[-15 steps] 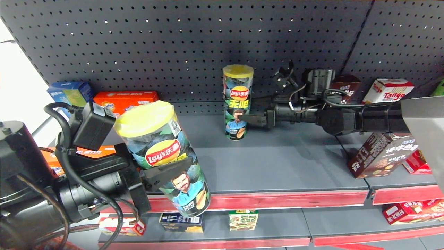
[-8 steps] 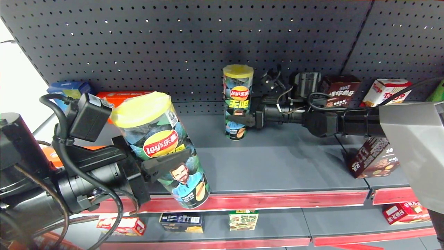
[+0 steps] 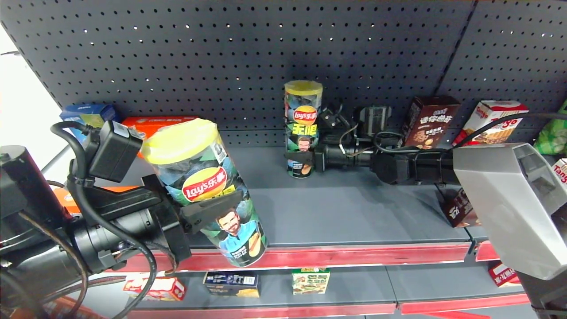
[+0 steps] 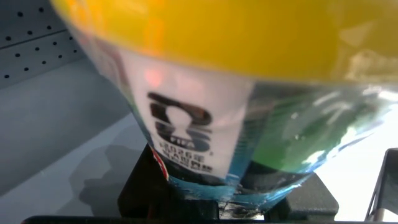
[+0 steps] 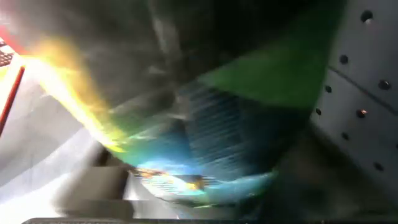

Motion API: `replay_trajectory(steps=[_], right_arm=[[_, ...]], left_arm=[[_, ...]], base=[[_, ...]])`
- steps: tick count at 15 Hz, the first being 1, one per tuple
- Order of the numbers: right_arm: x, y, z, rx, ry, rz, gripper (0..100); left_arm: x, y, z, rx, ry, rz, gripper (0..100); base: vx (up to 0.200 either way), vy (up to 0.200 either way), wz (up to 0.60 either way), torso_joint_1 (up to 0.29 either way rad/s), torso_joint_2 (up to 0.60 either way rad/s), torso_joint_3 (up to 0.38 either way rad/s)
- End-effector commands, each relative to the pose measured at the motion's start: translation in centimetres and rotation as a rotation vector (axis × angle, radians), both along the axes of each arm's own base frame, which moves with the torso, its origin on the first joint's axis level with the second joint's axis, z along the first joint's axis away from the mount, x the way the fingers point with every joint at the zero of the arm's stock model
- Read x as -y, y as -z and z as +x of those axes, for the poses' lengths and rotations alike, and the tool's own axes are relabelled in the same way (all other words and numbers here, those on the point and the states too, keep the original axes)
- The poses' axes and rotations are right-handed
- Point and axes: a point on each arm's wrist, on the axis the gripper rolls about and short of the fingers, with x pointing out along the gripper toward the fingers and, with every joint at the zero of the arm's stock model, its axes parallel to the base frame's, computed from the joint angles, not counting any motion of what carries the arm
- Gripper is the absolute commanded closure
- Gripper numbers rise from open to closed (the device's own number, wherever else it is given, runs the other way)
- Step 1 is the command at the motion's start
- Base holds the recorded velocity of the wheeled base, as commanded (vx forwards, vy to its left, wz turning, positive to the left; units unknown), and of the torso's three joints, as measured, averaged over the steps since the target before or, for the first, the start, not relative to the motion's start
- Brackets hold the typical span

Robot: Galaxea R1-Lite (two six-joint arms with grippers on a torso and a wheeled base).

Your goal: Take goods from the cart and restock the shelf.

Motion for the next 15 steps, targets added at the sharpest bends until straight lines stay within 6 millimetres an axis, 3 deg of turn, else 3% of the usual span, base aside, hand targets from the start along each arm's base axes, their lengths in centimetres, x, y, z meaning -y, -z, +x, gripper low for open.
replay_trajectory(steps=[1, 5, 9, 11, 15], right_arm=[[-0.1, 0.3, 0.1, -0.005, 0.000, -0.003, 100], [0.0, -0.5, -0.2, 0.012, -0.001, 0.005, 100], [-0.3, -2.8, -1.4, 0.059, -0.012, 0.027, 100], [-0.9, -5.9, -3.4, 0.138, 0.022, 0.067, 100], [-0.5, -7.1, -8.2, 0.135, -0.012, 0.066, 100]], left_arm=[[0.0, 0.1, 0.0, -0.002, 0.001, 0.001, 100], [0.0, 0.1, 0.0, 0.005, -0.001, -0.004, 100], [0.0, 0.0, 0.0, 0.008, -0.001, -0.006, 100], [-0.1, -0.1, 0.0, 0.012, -0.002, -0.007, 100], [-0.2, -0.1, -0.1, 0.015, -0.006, -0.009, 100]], base=[[0.000, 0.000, 0.00, 0.000, 0.00, 0.000], [0.000, 0.000, 0.00, 0.000, 0.00, 0.000], [0.000, 0.000, 0.00, 0.000, 0.00, 0.000], [0.000, 0.000, 0.00, 0.000, 0.00, 0.000], [0.000, 0.000, 0.00, 0.000, 0.00, 0.000]])
